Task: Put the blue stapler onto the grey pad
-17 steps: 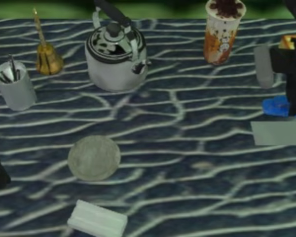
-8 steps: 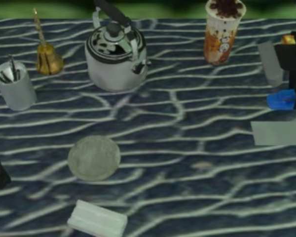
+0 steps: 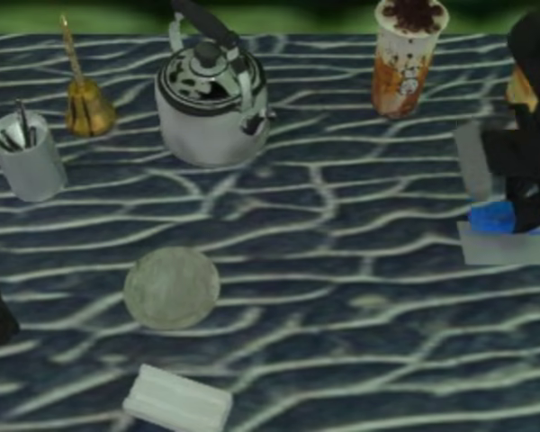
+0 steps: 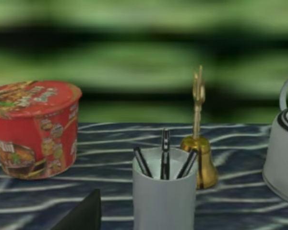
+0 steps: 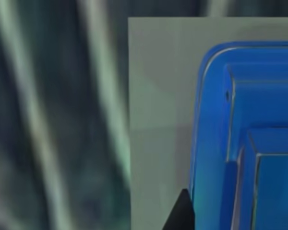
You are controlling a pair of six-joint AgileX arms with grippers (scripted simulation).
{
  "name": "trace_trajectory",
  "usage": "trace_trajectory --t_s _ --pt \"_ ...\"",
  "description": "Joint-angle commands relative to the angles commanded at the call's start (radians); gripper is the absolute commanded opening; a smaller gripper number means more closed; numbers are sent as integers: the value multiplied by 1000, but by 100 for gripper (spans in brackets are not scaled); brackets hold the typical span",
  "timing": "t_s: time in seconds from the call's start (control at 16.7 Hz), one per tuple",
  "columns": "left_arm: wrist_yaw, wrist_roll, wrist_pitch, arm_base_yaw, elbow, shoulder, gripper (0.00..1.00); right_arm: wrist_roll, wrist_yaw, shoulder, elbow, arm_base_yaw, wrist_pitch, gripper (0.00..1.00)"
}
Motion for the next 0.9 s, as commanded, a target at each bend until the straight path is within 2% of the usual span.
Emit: trace_trajectory --t_s 0.18,0.42,0.9 --pt "0 0 0 0 0 0 100 -1 0 25 -69 0 85 0" --pt "0 0 0 0 0 0 100 -1 0 28 -76 0 92 0" --pt "0 0 0 0 0 0 100 -1 0 28 -76 0 92 60"
